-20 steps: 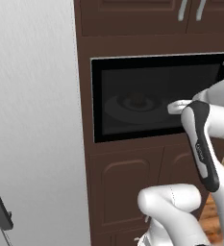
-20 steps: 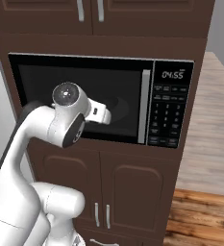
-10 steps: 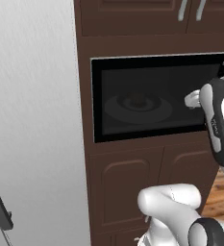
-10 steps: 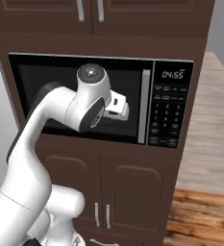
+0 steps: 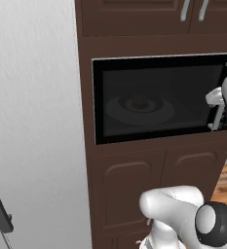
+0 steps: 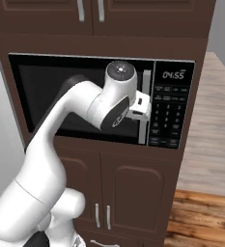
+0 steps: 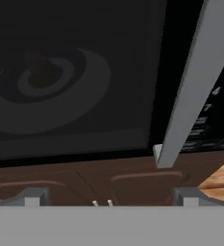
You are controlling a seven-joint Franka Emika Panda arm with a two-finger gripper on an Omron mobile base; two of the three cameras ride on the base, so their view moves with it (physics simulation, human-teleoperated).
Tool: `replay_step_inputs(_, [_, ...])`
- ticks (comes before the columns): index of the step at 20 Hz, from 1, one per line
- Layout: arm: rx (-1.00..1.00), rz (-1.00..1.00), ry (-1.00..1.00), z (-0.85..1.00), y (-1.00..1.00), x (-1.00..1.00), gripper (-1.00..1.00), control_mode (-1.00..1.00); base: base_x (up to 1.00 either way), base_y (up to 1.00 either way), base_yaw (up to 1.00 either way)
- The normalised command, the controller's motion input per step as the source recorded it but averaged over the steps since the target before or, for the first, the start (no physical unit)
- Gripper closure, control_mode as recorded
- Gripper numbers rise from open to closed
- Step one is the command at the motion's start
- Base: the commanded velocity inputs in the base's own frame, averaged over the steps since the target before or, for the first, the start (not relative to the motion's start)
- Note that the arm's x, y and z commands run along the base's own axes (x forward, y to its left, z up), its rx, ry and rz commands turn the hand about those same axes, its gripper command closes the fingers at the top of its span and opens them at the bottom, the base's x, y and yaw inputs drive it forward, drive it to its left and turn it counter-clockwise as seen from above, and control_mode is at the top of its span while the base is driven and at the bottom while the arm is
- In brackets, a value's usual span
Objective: Retrieve the reheated potato from the microwave, then place the potato, cheese, and condiment on the cutting board.
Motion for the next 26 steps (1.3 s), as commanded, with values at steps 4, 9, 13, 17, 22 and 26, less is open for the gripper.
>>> replay_step_inputs(4, [0.0,0.01,0.0,-0.01,-0.42,-0.02,-1.0,-1.0,0.0,0.0,0.0])
replay_step_inputs(9, [0.0,0.05,0.0,-0.07,-0.25,0.15,-1.0,-1.0,0.0,0.0,0.0])
replay_step_inputs(13, [0.0,0.04,0.0,-0.04,-0.18,0.25,-1.0,-1.0,0.0,0.0,0.0])
replay_step_inputs(17, [0.0,0.04,0.0,-0.08,-0.18,0.23,-1.0,-1.0,0.0,0.0,0.0])
replay_step_inputs(22, [0.0,0.02,-0.05,-0.27,-0.02,0.03,-1.0,-1.0,0.0,0.0,0.0])
replay_step_inputs(26, [0.04,0.0,-0.11,-0.21,0.0,0.2,-1.0,-1.0,0.0,0.0,0.0])
